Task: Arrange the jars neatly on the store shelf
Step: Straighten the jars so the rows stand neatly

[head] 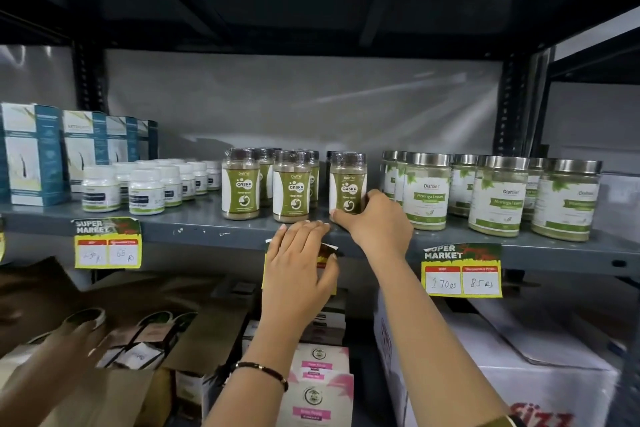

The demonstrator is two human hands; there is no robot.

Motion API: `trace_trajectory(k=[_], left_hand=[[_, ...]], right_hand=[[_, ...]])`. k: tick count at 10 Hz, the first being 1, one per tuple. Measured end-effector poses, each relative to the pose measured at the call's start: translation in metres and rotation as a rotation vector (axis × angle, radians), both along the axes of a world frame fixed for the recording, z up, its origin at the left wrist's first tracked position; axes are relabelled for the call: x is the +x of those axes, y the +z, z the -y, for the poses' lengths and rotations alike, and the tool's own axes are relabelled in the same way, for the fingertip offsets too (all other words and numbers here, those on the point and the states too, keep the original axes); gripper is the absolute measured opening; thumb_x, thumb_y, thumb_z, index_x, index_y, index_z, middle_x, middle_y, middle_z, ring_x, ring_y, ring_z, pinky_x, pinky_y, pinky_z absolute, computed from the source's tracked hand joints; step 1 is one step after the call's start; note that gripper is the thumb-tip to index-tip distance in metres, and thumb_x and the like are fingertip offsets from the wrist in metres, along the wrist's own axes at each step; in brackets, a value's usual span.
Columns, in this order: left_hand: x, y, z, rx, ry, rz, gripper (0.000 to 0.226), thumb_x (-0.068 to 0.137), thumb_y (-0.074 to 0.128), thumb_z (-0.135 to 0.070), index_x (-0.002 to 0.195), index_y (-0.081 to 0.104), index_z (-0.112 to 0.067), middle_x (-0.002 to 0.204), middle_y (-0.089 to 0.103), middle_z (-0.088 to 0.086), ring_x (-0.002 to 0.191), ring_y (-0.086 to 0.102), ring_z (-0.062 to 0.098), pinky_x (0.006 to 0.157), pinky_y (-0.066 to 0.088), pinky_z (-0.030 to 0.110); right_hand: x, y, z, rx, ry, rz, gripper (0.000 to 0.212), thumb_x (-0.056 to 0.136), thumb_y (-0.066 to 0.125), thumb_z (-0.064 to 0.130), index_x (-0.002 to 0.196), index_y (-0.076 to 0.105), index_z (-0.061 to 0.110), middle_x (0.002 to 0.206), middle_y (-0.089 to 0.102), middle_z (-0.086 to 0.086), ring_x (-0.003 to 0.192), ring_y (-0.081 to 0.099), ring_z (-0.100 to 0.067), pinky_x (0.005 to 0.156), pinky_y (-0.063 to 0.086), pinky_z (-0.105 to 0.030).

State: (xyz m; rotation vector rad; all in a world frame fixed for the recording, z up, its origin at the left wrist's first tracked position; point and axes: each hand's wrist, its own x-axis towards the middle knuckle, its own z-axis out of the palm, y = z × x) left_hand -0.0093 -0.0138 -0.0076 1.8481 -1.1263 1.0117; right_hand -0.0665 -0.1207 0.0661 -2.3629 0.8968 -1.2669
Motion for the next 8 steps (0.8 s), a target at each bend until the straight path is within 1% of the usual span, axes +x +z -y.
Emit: trace_trajectory(k=[1, 3, 5, 6, 7, 8], left_hand=[[0.000, 0.000, 0.000, -0.003, 0.000, 0.002, 0.042, 0.079, 0.047, -0.032, 0.116, 0.059, -0.016, 0.118, 0.061, -0.001, 0.117, 0.047, 0.014, 0.109, 0.016, 0.030], [0.000, -0.001, -0.001, -0.013, 0.003, 0.008, 0.042, 0.078, 0.048, -0.031, 0.115, 0.059, -0.016, 0.116, 0.062, -0.001, 0.116, 0.047, 0.014, 0.109, 0.016, 0.030], [0.001, -0.001, 0.002, -0.027, 0.000, 0.014, 0.041, 0.078, 0.048, -0.031, 0.114, 0.060, -0.015, 0.115, 0.062, -0.001, 0.115, 0.047, 0.015, 0.108, 0.018, 0.031], [0.000, -0.002, 0.001, -0.022, 0.017, 0.015, 0.041, 0.078, 0.048, -0.031, 0.114, 0.059, -0.015, 0.115, 0.062, 0.001, 0.115, 0.048, 0.016, 0.108, 0.017, 0.031], [0.002, -0.002, 0.002, -0.024, 0.003, 0.035, 0.041, 0.081, 0.048, -0.034, 0.116, 0.058, -0.016, 0.118, 0.060, 0.000, 0.118, 0.046, 0.016, 0.109, 0.018, 0.033], [-0.002, -0.004, 0.004, -0.046, 0.020, 0.027, 0.040, 0.084, 0.046, -0.036, 0.117, 0.058, -0.016, 0.119, 0.060, -0.001, 0.119, 0.046, 0.017, 0.109, 0.016, 0.032]], right_hand=[[0.001, 0.001, -0.001, -0.007, -0.012, -0.001, 0.043, 0.073, 0.068, 0.054, 0.096, 0.061, 0.018, 0.091, 0.069, 0.001, 0.084, 0.064, -0.020, 0.055, 0.034, -0.026], [0.000, 0.000, 0.000, -0.012, -0.017, -0.004, 0.041, 0.073, 0.069, 0.052, 0.095, 0.061, 0.017, 0.092, 0.070, 0.000, 0.084, 0.065, -0.020, 0.059, 0.038, -0.027], [0.002, -0.001, 0.002, -0.055, -0.012, -0.022, 0.045, 0.074, 0.068, 0.054, 0.098, 0.062, 0.016, 0.096, 0.070, -0.002, 0.088, 0.065, -0.021, 0.061, 0.042, -0.027], [-0.004, -0.001, 0.001, -0.053, 0.048, -0.025, 0.052, 0.073, 0.068, 0.055, 0.103, 0.058, 0.014, 0.099, 0.069, -0.003, 0.092, 0.065, -0.022, 0.065, 0.050, -0.030], [-0.039, -0.007, -0.011, -0.027, 0.131, 0.134, 0.072, 0.072, 0.066, 0.058, 0.127, 0.051, 0.014, 0.111, 0.068, 0.001, 0.092, 0.067, -0.017, 0.079, 0.057, -0.038], [-0.114, -0.016, -0.030, -0.025, 0.305, 0.541, 0.056, 0.074, 0.070, 0.042, 0.125, 0.057, 0.022, 0.096, 0.068, 0.021, 0.074, 0.067, -0.001, 0.071, 0.057, -0.020]])
